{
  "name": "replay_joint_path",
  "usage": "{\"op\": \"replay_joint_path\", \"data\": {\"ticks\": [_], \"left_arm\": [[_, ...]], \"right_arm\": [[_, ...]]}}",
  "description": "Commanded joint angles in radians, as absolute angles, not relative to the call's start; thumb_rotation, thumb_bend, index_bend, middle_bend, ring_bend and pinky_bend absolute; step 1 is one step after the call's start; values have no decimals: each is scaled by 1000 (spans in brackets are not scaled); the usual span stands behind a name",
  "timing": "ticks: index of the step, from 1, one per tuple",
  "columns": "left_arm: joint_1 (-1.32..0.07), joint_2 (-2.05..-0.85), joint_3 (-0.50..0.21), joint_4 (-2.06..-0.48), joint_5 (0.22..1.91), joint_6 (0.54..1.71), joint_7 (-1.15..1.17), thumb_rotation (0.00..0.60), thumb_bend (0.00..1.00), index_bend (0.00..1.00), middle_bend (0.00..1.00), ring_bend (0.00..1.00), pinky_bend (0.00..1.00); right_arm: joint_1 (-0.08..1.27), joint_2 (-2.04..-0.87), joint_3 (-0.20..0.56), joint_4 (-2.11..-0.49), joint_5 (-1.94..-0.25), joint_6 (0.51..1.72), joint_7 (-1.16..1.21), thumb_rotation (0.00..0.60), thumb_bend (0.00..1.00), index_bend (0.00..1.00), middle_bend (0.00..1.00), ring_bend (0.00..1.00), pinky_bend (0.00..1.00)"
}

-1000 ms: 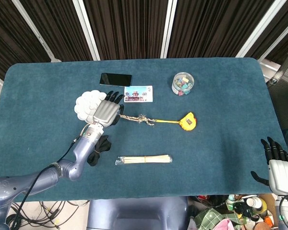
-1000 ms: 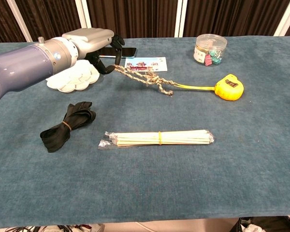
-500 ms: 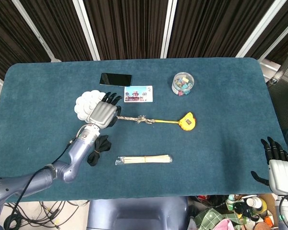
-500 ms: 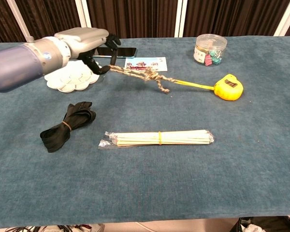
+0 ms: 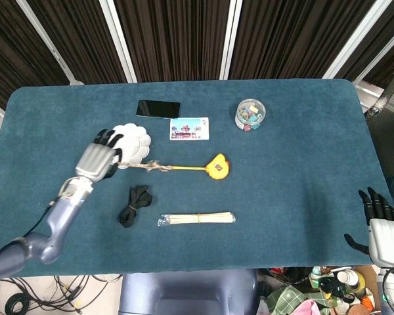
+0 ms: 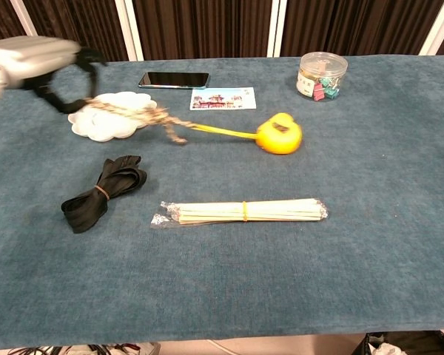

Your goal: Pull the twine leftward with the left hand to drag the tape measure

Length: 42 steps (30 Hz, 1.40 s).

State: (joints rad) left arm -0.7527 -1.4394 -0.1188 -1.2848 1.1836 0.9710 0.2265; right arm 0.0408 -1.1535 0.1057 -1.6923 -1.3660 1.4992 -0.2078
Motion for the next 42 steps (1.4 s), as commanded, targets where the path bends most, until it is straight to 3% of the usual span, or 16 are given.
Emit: {"op": "replay_joint_path", "data": {"ticks": [1, 8, 19, 29, 37, 40, 42], "left_arm": [[-687, -1374, -62, -1291, 1236, 1014, 177, 600, 508, 611, 111, 0, 0], [-598, -1289, -11, -1247, 1270, 1052, 80, 600, 508, 612, 112, 0, 0], [-535, -1246, 16, -1091, 1256, 994, -8, 600, 508, 612, 112, 0, 0], [-571, -1294, -28, -989, 1232, 884, -63, 600, 508, 607, 111, 0, 0], [-651, -1319, -73, -1081, 1317, 921, -33, 600, 508, 604, 111, 0, 0], [-676, -1326, -89, -1140, 1339, 936, -10, 600, 482, 548, 101, 0, 0], [-690, -1332, -93, -1183, 1351, 934, 7, 600, 407, 415, 68, 0, 0]], "right_arm": [[41, -1153, 106, -1693, -1367, 1500, -207, 600, 78, 9, 0, 66, 156], [40, -1154, 104, -1693, -1372, 1502, -208, 600, 77, 10, 0, 66, 156], [39, -1157, 104, -1693, -1374, 1506, -210, 600, 78, 9, 0, 66, 156], [39, -1157, 103, -1695, -1375, 1505, -213, 600, 78, 9, 0, 66, 157], [40, -1156, 104, -1694, -1372, 1502, -209, 600, 79, 9, 0, 66, 156], [41, -1155, 105, -1693, -1371, 1500, -207, 600, 78, 10, 0, 66, 156], [41, -1155, 105, -1693, -1372, 1500, -206, 600, 79, 10, 0, 66, 156]]}}
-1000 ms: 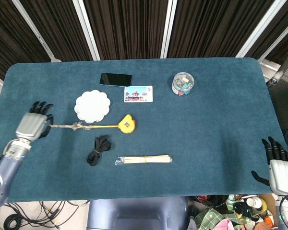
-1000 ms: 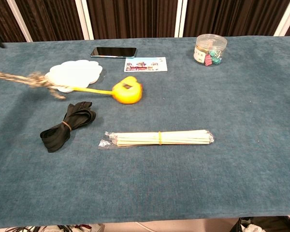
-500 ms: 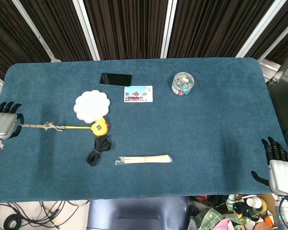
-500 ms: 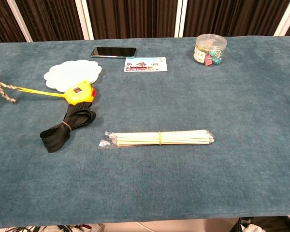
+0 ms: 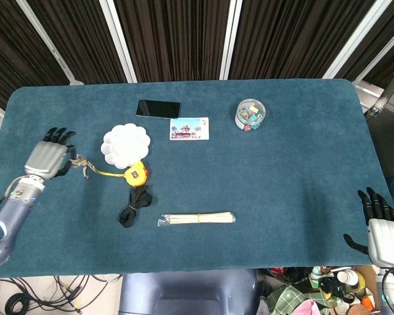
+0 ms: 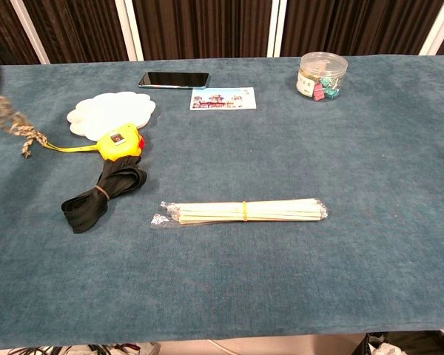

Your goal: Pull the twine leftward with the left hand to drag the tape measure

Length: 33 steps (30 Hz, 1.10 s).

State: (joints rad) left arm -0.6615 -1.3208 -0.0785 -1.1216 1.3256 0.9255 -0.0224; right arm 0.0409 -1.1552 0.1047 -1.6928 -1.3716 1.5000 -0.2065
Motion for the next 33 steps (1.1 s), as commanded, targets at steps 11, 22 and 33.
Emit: {"op": "replay_joint_path", "data": {"ticks": [11, 22, 33], "left_arm": [[-657, -1228, -80, -1437, 1321, 931, 38, 600, 180, 0, 0, 0, 0], [-356, -1122, -23, -1495, 1239, 1311, 146, 600, 187, 0, 0, 0, 0], [-130, -1042, 27, -1536, 1300, 1522, -125, 600, 187, 23, 0, 0, 0]], "right_arm": [[41, -1155, 106, -1692, -1371, 1501, -205, 600, 79, 9, 0, 66, 156], [41, -1159, 106, -1692, -1371, 1503, -214, 600, 78, 9, 0, 66, 157], [41, -1162, 105, -1690, -1377, 1507, -222, 600, 79, 10, 0, 66, 157]]}}
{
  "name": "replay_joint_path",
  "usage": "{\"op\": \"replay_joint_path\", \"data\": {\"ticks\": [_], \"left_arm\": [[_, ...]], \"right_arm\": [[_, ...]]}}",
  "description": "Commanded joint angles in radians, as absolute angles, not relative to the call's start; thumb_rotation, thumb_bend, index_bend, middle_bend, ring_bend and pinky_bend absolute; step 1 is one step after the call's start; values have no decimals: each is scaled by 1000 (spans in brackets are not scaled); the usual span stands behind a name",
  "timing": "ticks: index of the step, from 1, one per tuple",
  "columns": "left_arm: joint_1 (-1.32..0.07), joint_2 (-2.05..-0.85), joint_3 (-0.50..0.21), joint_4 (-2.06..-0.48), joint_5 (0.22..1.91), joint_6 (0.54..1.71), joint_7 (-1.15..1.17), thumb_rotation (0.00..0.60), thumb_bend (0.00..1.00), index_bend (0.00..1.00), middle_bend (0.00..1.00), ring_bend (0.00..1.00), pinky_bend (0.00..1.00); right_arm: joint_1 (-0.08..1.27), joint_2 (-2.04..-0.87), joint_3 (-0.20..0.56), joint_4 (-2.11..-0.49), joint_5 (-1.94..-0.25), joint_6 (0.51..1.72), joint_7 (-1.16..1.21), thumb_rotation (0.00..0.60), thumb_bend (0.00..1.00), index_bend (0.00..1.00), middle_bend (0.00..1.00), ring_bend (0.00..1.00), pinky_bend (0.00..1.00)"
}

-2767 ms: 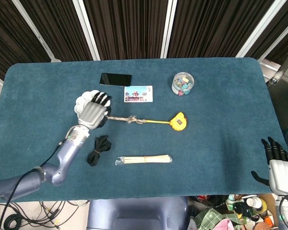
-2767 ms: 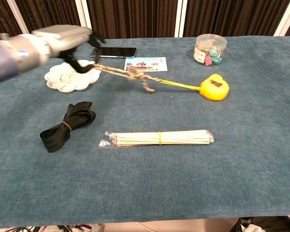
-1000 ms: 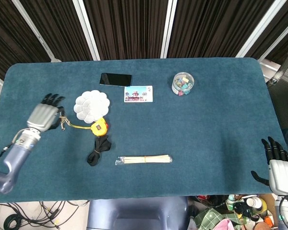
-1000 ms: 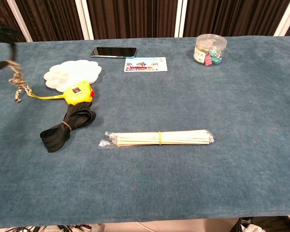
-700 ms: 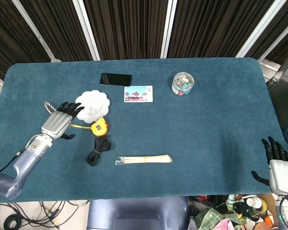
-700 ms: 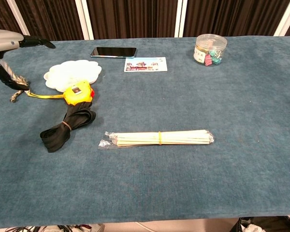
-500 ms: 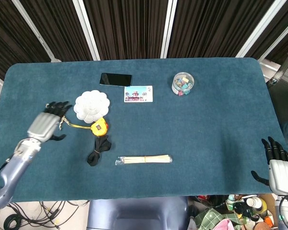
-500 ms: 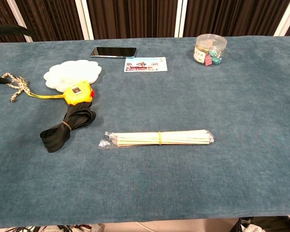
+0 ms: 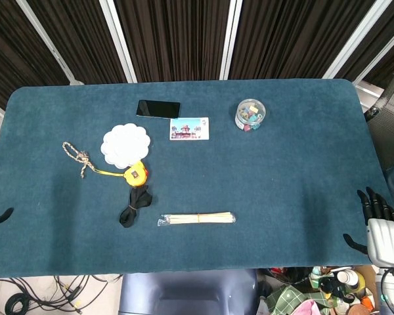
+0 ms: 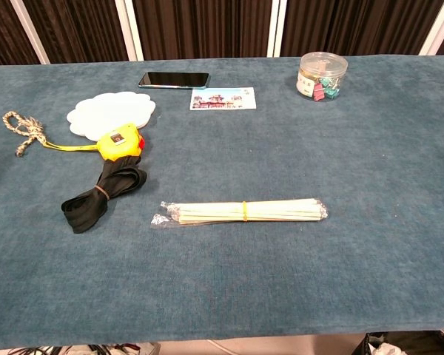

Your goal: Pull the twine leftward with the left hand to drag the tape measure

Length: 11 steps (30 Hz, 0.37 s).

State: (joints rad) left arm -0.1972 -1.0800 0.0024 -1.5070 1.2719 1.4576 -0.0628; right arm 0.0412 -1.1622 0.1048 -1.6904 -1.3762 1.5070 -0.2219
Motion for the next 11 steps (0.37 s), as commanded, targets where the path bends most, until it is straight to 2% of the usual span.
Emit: {"op": "replay_joint_path", "data": {"ticks": [1, 5, 11], "left_arm": [[-123, -1034, 28, -1545, 1307, 1532, -127, 600, 187, 30, 0, 0, 0], [-92, -1008, 33, -1585, 1330, 1557, -131, 600, 187, 41, 0, 0, 0], [-112, -1023, 9, -1546, 1320, 1494, -136, 600, 188, 48, 0, 0, 0]], "right_arm": [[42, -1163, 104, -1690, -1378, 1507, -222, 600, 79, 10, 0, 66, 157], [43, -1163, 106, -1689, -1379, 1507, -223, 600, 78, 10, 0, 66, 156], [44, -1165, 108, -1695, -1374, 1507, -227, 600, 78, 10, 0, 66, 156]]}}
